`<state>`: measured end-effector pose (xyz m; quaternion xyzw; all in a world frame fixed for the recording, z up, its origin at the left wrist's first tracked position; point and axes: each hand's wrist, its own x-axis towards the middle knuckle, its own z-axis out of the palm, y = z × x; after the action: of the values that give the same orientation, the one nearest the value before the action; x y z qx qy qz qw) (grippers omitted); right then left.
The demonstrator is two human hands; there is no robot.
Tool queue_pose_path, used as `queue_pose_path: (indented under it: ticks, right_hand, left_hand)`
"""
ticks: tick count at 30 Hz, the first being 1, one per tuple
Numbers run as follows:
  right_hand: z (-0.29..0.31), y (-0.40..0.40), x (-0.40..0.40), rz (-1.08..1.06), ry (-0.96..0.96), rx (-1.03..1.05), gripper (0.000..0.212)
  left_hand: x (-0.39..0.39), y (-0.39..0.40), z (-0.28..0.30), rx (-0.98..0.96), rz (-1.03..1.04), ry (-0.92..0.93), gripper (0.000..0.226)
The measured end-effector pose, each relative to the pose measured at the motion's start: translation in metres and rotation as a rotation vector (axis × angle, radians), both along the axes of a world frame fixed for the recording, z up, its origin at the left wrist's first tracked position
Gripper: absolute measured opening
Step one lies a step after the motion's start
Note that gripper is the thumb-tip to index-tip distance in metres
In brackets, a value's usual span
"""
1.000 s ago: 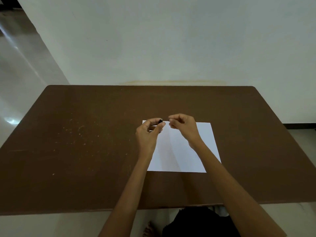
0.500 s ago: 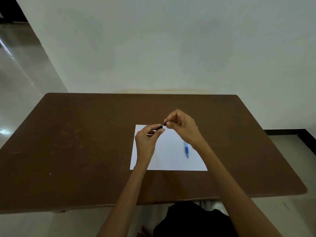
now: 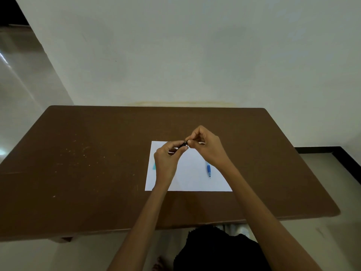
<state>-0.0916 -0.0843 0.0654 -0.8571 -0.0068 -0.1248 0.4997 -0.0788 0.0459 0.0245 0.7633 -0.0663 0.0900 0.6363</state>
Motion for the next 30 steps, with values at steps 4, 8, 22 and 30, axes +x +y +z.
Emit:
queue_pose_path:
  ticks: [4,8,22,30]
  right_hand:
    - [-0.002,0.001,0.004,0.003,-0.007,-0.007,0.02]
    - [-0.003,0.001,0.007,-0.003,-0.013,-0.001,0.017]
    - [-0.011,0.0,0.004,-0.004,0.303,0.31,0.009]
    - [-0.001,-0.003,0.003,-0.151,0.077,0.444,0.023]
  left_hand:
    - [0.002,0.001,0.001,0.017,-0.002,-0.009,0.021]
    - [0.004,0.004,0.001,0.038,-0.012,-0.024,0.02]
    - [0.003,-0.012,-0.005,-0.053,0.014,-0.012,0.02]
    - [0.005,-0.014,0.008,-0.36,-0.09,0.17,0.018]
